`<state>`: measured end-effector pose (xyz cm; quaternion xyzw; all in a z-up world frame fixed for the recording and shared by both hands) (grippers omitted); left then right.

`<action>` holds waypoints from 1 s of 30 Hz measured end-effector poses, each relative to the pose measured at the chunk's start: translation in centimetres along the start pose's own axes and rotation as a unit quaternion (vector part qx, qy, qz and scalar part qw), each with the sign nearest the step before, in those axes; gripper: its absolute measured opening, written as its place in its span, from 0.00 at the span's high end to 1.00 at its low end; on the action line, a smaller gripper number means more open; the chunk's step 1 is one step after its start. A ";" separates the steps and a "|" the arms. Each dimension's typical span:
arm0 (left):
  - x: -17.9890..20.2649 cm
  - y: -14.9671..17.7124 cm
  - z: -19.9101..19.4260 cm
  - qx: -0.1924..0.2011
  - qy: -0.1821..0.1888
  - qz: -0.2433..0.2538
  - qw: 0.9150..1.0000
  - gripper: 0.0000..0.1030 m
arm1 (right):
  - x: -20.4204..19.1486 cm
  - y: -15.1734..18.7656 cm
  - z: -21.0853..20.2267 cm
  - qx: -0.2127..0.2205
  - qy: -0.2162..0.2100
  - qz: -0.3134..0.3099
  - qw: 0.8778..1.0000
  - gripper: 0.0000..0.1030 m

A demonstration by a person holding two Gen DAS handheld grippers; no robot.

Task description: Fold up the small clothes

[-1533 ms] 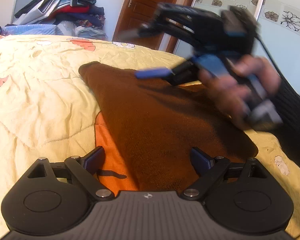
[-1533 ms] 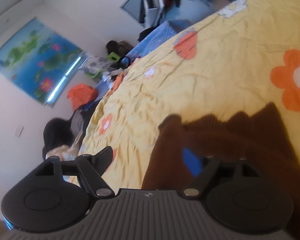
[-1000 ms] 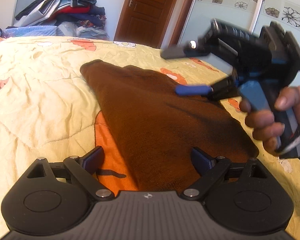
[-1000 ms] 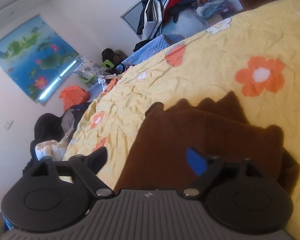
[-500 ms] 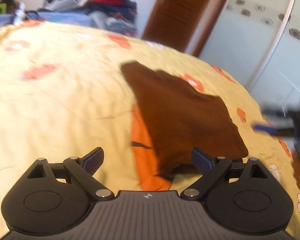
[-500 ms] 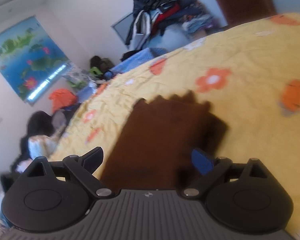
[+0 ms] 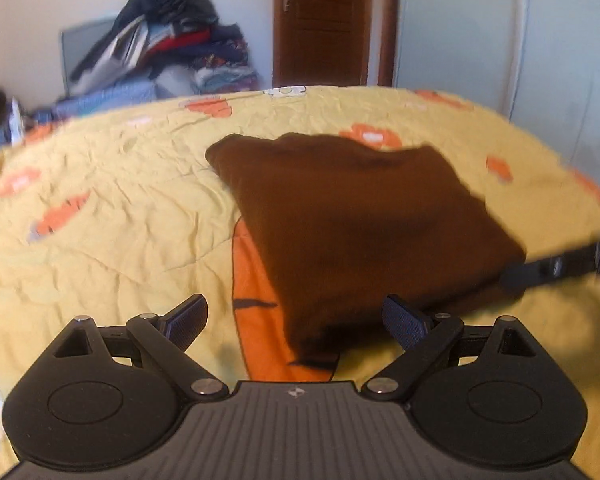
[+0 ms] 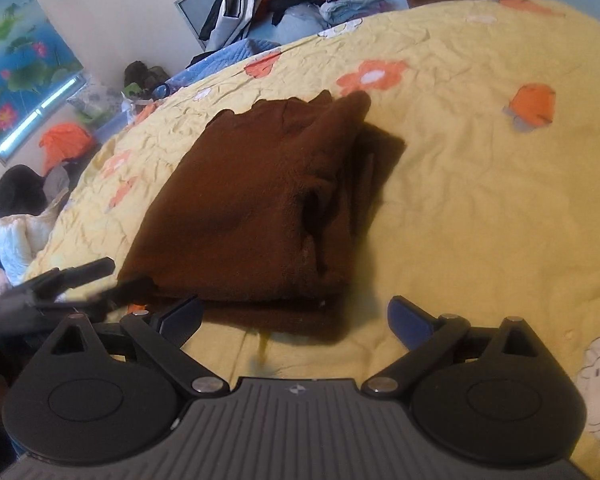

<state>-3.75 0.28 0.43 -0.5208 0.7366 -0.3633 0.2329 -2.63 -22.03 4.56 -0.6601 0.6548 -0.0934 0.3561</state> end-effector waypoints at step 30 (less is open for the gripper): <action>-0.3 -0.9 -5.6 0.056 0.003 0.003 0.998 0.72 | -0.6 -2.7 -5.0 0.113 -0.030 -0.015 0.993 0.26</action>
Point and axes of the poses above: each gripper's, at about its wrist camera, not at the fingertips, and z roughly the way its jaws point, x to its right, y to its underside, the point moved 4 cm from there along z, roughly the way its jaws point, and after that the axes turned 7 degrees about y, right-handed, at the moved point
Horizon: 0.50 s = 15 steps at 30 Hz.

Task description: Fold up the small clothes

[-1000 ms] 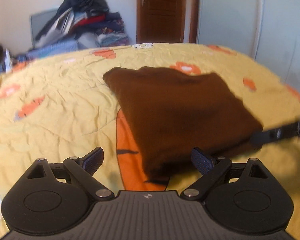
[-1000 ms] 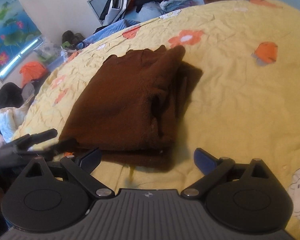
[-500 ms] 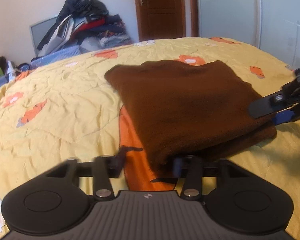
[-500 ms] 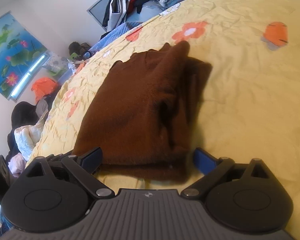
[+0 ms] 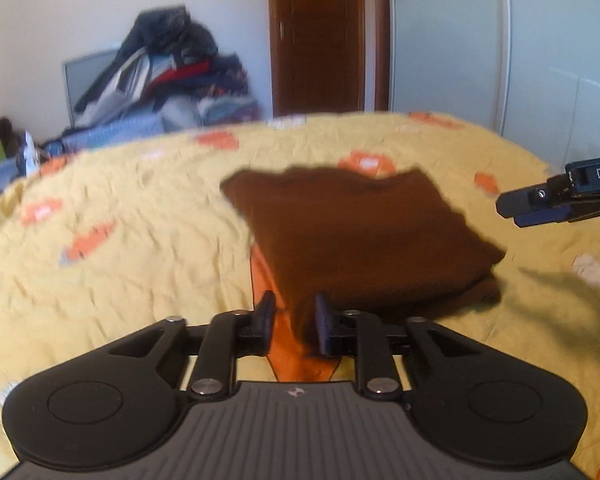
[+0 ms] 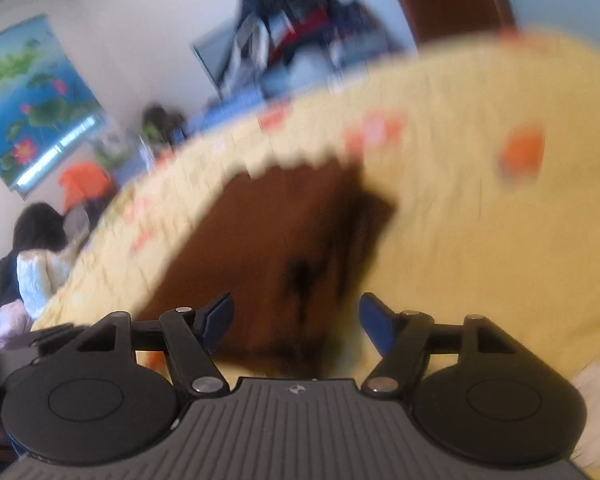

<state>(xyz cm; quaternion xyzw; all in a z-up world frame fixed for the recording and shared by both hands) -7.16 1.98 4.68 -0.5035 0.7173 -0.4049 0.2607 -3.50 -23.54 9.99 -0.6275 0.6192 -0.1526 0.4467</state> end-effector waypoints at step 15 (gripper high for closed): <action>1.1 1.0 5.1 -0.064 0.028 -0.041 0.997 0.36 | -1.5 2.2 4.3 -0.066 -0.043 0.036 0.996 0.24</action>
Point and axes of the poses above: each gripper's, at about its wrist camera, not at the fingertips, and z roughly the way its jaws point, x to its right, y to its underside, the point moved 4 cm from there along z, roughly the way its jaws point, and after that the axes turned 7 degrees about y, right-handed, at the moved point
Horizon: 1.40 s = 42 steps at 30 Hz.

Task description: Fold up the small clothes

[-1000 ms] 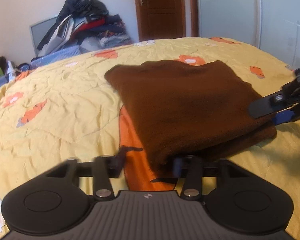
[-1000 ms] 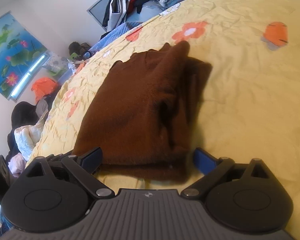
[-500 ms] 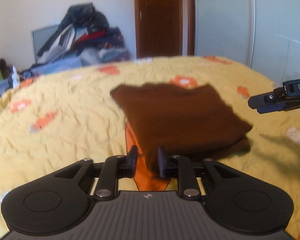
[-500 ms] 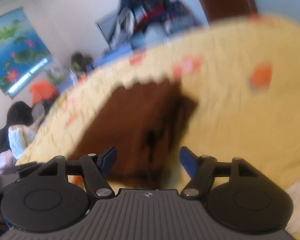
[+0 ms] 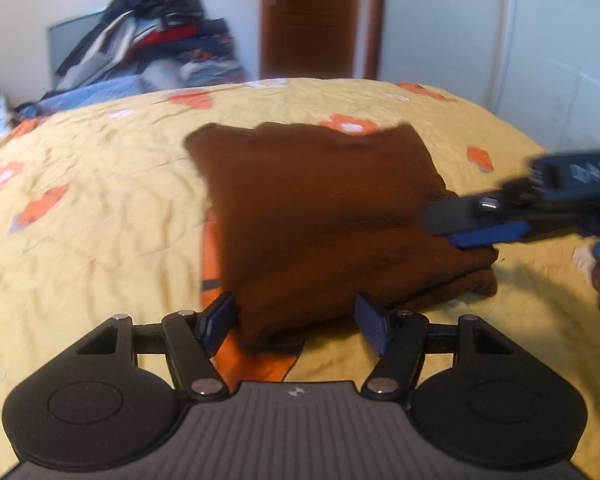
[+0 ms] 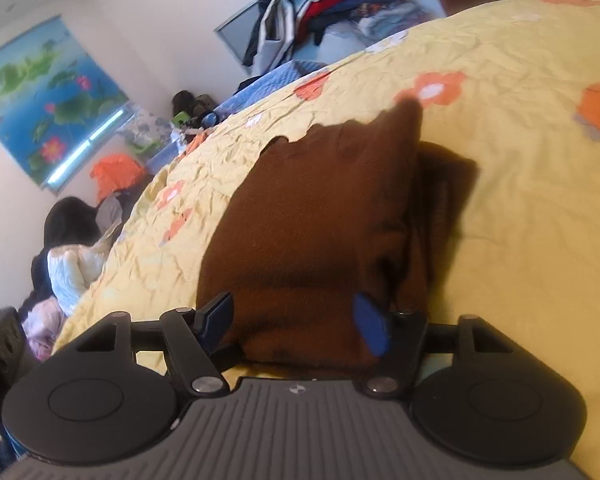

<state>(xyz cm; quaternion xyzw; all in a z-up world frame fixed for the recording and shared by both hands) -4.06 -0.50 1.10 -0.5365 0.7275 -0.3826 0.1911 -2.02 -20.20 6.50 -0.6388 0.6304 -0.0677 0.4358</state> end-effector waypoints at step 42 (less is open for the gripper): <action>-0.2 4.6 -1.4 -0.032 -0.094 -0.051 0.994 0.00 | 0.1 6.0 1.3 0.062 0.259 -0.146 0.953 0.00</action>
Point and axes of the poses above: each gripper's, at about its wrist camera, not at the fingertips, and z roughly the way its jaws point, x to its right, y to its underside, the point moved 4 cm from there along z, roughly the way its jaws point, and after that the axes turned 7 degrees about y, right-handed, at the moved point
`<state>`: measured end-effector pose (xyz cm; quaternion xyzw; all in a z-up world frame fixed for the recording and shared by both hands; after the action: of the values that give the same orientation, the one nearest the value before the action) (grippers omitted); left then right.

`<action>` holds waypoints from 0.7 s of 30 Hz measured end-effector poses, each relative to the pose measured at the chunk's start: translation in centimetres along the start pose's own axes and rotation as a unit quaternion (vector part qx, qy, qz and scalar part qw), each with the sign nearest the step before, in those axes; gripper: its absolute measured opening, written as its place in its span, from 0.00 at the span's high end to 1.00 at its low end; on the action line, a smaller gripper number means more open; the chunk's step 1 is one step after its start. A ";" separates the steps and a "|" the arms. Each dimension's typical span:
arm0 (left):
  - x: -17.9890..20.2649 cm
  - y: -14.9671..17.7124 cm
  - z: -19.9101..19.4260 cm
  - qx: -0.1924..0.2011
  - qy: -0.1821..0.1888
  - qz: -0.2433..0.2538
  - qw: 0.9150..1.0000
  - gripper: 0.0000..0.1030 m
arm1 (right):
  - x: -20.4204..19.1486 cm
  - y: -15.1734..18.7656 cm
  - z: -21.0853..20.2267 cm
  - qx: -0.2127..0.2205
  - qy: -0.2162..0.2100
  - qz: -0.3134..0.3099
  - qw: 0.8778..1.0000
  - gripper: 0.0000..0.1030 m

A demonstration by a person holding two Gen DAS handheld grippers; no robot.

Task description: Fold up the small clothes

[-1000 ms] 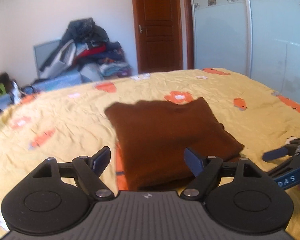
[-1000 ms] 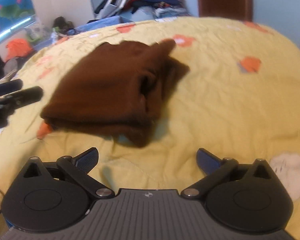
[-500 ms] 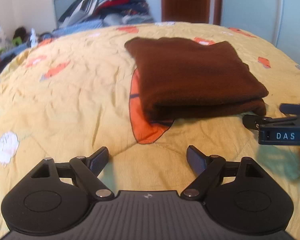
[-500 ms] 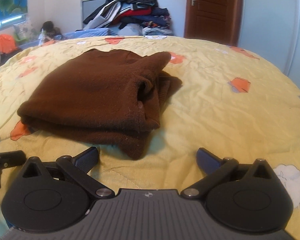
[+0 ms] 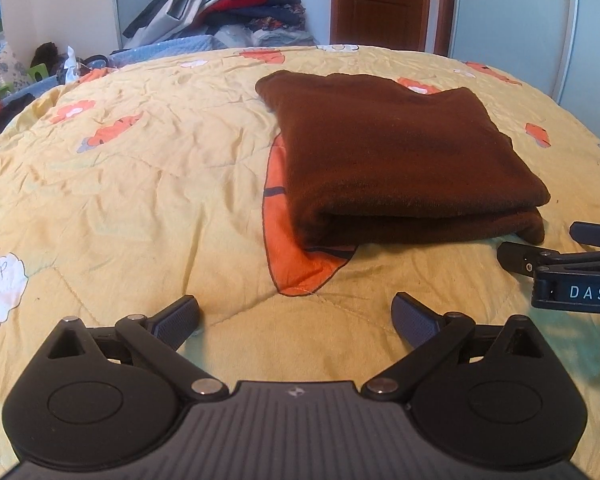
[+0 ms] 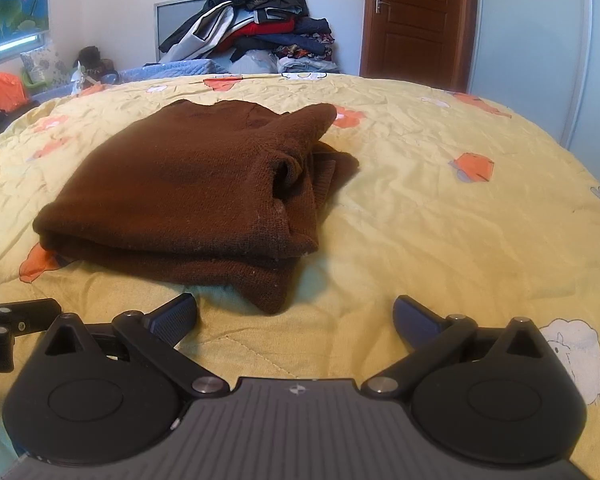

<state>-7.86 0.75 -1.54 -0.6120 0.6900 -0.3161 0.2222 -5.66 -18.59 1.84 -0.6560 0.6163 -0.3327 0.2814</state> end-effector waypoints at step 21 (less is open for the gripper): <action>0.0 -0.2 0.3 0.016 0.008 0.008 1.000 0.00 | 0.0 0.0 0.0 0.000 0.000 0.000 1.000 0.00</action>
<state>-7.54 0.66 -1.57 -0.6005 0.6911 -0.3306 0.2292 -5.66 -18.60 1.84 -0.6559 0.6163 -0.3328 0.2814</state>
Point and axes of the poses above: each gripper's, at about its wrist camera, not at the fingertips, and z roughly the way its jaws point, x to its right, y to its underside, the point moved 4 cm from there along z, roughly the way its jaws point, and after that the axes turned 7 degrees about y, right-handed, at the moved point
